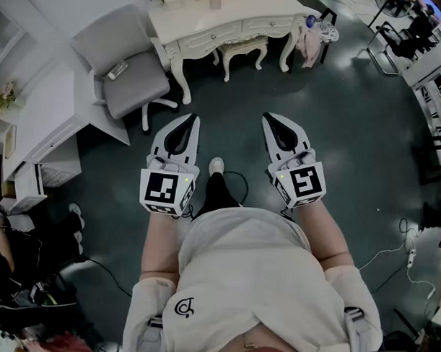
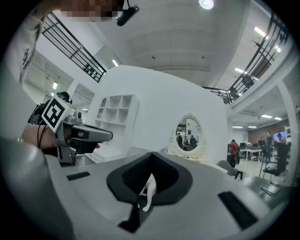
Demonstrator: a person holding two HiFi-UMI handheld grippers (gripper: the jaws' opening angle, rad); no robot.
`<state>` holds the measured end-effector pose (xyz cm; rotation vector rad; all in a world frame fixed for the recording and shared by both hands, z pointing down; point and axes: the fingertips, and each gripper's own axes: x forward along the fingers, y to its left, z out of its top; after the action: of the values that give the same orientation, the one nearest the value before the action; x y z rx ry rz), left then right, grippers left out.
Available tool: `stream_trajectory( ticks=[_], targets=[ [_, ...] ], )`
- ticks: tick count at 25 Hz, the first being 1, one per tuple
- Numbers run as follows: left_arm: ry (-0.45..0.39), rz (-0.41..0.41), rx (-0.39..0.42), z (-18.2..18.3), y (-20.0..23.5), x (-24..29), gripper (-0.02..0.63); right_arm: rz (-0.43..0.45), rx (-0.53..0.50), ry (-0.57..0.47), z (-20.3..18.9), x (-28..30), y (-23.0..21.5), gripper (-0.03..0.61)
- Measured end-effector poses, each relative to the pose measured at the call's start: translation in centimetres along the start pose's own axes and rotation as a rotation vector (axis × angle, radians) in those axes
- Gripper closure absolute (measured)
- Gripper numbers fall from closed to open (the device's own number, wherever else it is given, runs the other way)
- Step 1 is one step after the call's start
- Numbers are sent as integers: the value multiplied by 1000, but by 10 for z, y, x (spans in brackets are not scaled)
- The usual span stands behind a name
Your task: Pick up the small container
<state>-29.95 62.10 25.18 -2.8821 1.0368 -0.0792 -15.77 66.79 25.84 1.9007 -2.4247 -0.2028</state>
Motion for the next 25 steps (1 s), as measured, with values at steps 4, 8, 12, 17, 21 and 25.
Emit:
stream_trajectory(
  ticks=[4,8,12,17,21,25],
  targets=[
    [5,-4,-4,-2,5,1,603,-1,2,3,-1,4,1,575],
    [13,-25,-3,-6,6,3,603,-8,16,9,-6,9,0,575],
    [14,-43,-9,-9,10,11,603,0,11,8,-6,18,2,574],
    [29,-41,-23,-15,24,26,603,-6,55,37,-21,38,-4,572],
    [38,-38,-37,-24,56,51,603,-26,70,51,-31,73,-19,572],
    [21,-30,-46,-26,106,95,603,-31,63,53,-37,133,-42,571]
  ],
)
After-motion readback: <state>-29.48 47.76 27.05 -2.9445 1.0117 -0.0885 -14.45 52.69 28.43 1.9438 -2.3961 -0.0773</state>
